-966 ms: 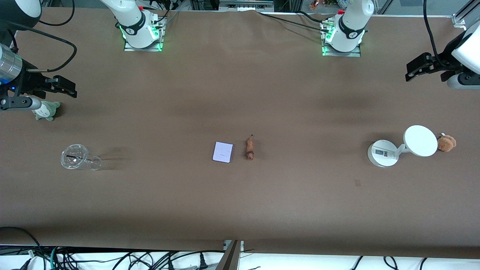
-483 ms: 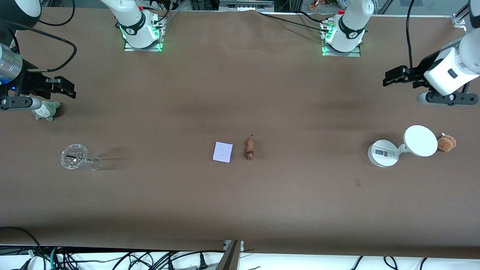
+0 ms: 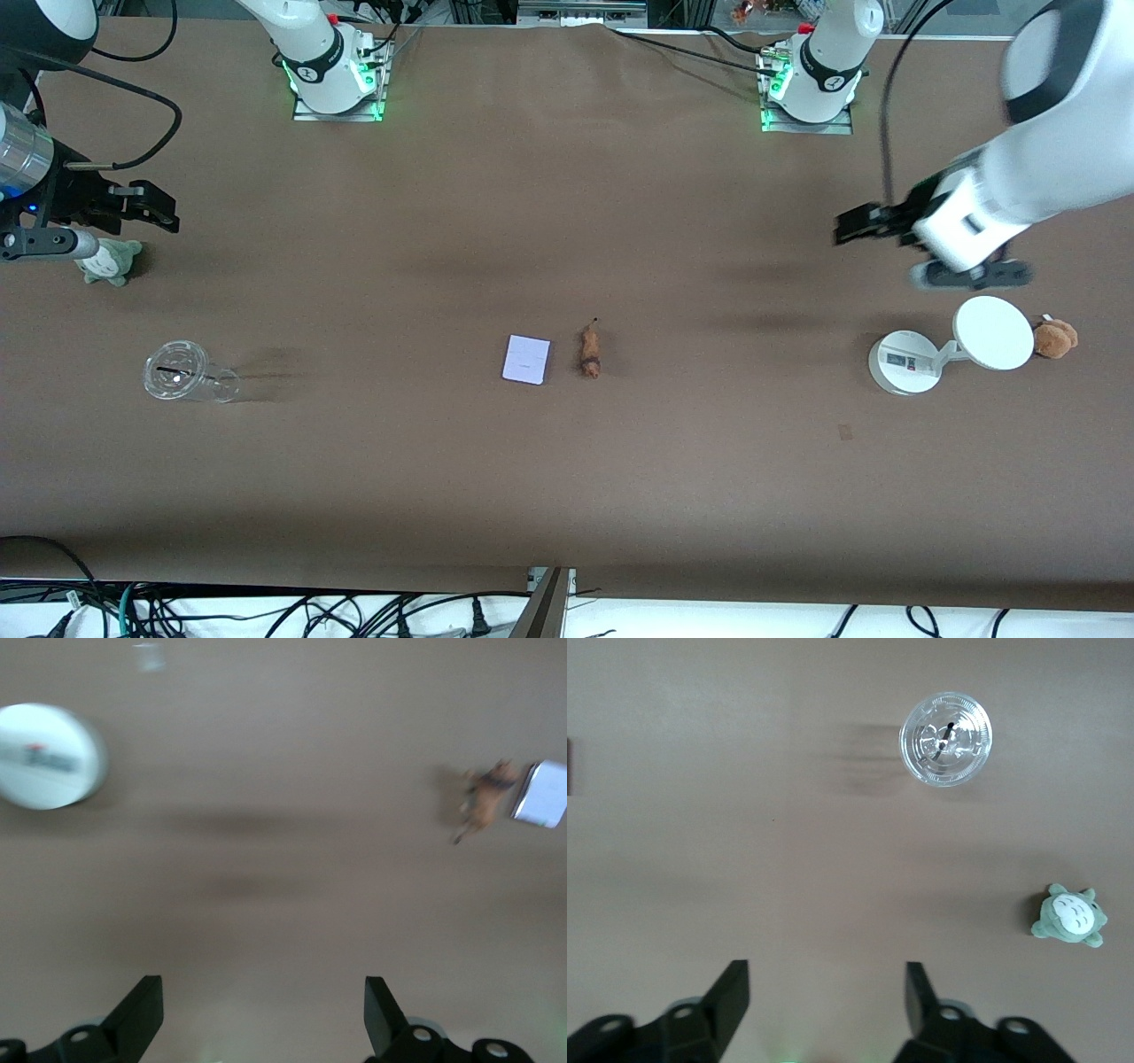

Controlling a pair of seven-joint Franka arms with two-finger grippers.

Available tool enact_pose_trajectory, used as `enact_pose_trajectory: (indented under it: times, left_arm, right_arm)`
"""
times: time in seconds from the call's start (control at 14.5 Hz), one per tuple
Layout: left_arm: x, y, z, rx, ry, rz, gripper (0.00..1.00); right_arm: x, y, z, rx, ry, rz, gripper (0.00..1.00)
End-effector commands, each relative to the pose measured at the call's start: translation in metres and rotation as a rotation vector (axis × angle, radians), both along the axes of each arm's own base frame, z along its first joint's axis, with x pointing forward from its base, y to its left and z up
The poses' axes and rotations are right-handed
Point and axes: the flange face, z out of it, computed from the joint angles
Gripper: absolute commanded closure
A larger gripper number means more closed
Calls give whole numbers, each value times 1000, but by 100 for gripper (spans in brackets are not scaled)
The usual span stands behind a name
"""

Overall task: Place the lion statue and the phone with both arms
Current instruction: 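Reach the left gripper over the brown lion statue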

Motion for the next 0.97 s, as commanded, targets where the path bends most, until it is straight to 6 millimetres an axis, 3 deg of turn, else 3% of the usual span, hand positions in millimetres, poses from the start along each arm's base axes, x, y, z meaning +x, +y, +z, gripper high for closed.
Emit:
enact_pose_trajectory:
  times: [0.0,0.21,0.41,0.55,0.76,0.9]
  left_arm:
    - [16,-76,-46,-42,-10,52,0]
    - [11,-157,-85,-52,-42,132,0]
    - [4,-235,-158,-58,-118,166,0]
    - [6,-276,-192,33,-220,129,0]
    - [-4,-318,-226,89,-258,159,0]
    - [11,-316,-227,85,-277,174,0]
  right_arm:
    - [1,1,2,15,11,-5,0]
    - [4,3,-3,21,12,-5,0]
    - [10,6,-12,68,21,-15,0]
    - [15,8,-23,91,27,-20,0]
    - [24,9,-35,91,29,-20,0]
    - [28,9,-42,91,27,-20,0]
